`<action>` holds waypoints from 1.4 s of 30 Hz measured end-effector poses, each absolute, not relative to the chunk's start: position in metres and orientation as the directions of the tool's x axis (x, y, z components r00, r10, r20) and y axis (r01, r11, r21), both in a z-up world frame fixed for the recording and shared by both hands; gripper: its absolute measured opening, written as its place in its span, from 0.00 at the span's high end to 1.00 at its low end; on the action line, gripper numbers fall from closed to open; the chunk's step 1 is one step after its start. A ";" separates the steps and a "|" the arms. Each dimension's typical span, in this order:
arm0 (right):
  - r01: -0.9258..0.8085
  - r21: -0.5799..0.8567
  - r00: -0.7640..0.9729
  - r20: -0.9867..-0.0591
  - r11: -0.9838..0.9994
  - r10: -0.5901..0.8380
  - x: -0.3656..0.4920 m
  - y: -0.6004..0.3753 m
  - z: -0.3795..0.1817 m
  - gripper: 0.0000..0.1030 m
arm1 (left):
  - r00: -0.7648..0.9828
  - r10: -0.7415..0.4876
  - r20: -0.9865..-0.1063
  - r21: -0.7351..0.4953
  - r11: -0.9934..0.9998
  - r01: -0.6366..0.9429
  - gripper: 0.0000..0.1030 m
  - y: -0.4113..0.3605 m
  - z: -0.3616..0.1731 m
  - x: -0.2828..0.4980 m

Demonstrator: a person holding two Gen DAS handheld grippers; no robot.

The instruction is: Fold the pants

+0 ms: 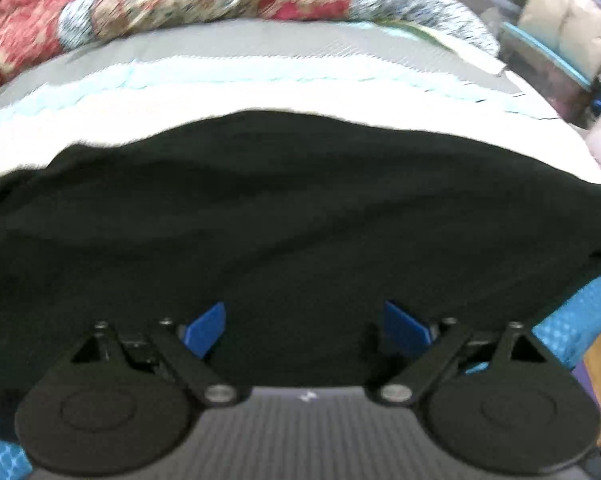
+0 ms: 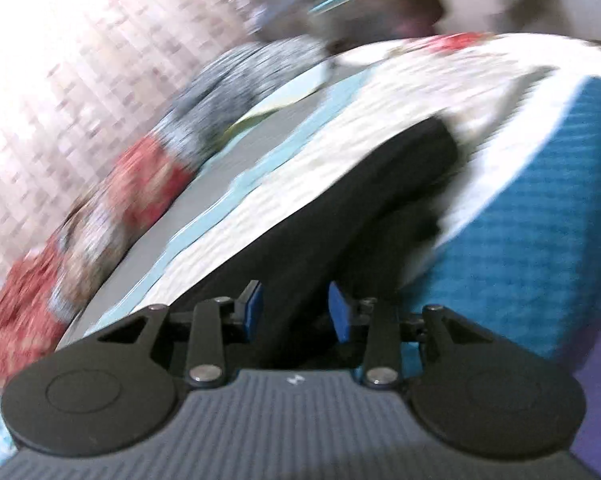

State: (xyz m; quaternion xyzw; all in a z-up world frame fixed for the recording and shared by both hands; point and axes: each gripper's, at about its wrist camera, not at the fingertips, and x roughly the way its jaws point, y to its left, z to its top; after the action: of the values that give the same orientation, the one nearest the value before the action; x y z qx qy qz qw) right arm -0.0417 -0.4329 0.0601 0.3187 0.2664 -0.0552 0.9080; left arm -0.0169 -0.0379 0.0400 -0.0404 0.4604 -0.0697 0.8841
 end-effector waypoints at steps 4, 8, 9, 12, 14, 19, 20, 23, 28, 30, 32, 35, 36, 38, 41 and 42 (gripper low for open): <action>0.298 0.606 0.875 -0.483 0.737 0.044 -0.039 -0.460 0.063 0.61 | 0.566 -0.190 -0.803 -0.117 0.980 0.163 0.13 -0.065 0.046 -0.008; 0.430 0.587 0.844 -0.531 0.686 -0.074 -0.016 -0.496 0.056 0.41 | 0.547 -0.207 -0.811 -0.126 0.975 0.182 0.13 -0.082 0.046 -0.004; 0.448 0.606 0.838 -0.541 0.657 -0.073 -0.007 -0.503 0.050 0.33 | 0.541 -0.212 -0.814 -0.132 0.974 0.182 0.13 -0.086 0.046 -0.003; 0.460 0.686 0.819 -0.573 0.564 0.030 0.022 -0.527 0.029 0.37 | 0.530 -0.211 -0.821 -0.127 0.973 0.190 0.13 -0.090 0.045 -0.008; 0.411 0.723 0.818 -0.561 0.556 0.125 0.040 -0.526 0.028 0.77 | 0.531 -0.204 -0.823 -0.117 0.974 0.194 0.13 -0.094 0.046 -0.009; 0.078 0.855 0.914 -0.267 0.512 0.306 0.034 -0.503 0.097 0.84 | 0.518 -0.194 -0.833 -0.109 0.976 0.190 0.13 -0.099 0.045 -0.003; 0.005 0.868 0.919 -0.199 0.496 0.340 0.025 -0.497 0.111 0.84 | 0.513 -0.193 -0.837 -0.109 0.976 0.189 0.13 -0.100 0.044 -0.002; -0.092 0.875 0.925 -0.101 0.475 0.366 -0.001 -0.489 0.127 0.84 | 0.498 -0.200 -0.844 -0.115 0.974 0.195 0.13 -0.106 0.041 0.002; 0.166 0.896 0.910 -0.300 0.412 0.286 -0.019 -0.506 0.062 0.84 | 0.483 -0.207 -0.851 -0.108 0.968 0.226 0.13 -0.114 0.038 0.003; 0.363 0.787 0.838 -0.510 0.499 0.194 -0.020 -0.509 0.028 0.81 | 0.477 -0.205 -0.855 -0.104 0.968 0.230 0.13 -0.114 0.038 0.004; 0.392 0.795 0.836 -0.518 0.463 0.182 -0.029 -0.515 0.008 0.77 | 0.474 -0.197 -0.858 -0.099 0.969 0.225 0.13 -0.113 0.038 0.005; 0.353 0.864 0.881 -0.436 0.360 0.184 -0.038 -0.521 0.009 0.52 | 0.474 -0.189 -0.860 -0.098 0.973 0.210 0.13 -0.111 0.039 0.005; 0.336 0.868 0.888 -0.421 0.365 0.186 -0.040 -0.522 0.011 0.42 | 0.472 -0.188 -0.862 -0.100 0.974 0.204 0.13 -0.110 0.038 0.006; 0.322 0.865 0.878 -0.425 0.385 0.221 -0.035 -0.517 0.010 0.38 | 0.467 -0.186 -0.864 -0.103 0.975 0.197 0.13 -0.110 0.037 0.006; 0.314 0.855 0.847 -0.449 0.413 0.285 -0.015 -0.508 0.009 0.47 | 0.464 -0.185 -0.866 -0.100 0.974 0.202 0.13 -0.113 0.036 0.004; 0.322 0.844 0.835 -0.467 0.430 0.292 -0.008 -0.508 0.012 0.70 | 0.466 -0.183 -0.866 -0.096 0.974 0.204 0.13 -0.117 0.037 0.002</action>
State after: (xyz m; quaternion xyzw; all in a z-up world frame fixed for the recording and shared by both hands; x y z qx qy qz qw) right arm -0.0081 -0.5075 0.0121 0.5338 0.2874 -0.0093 0.7952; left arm 0.0022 -0.1165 0.0366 0.0106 0.5041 -0.1130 0.8561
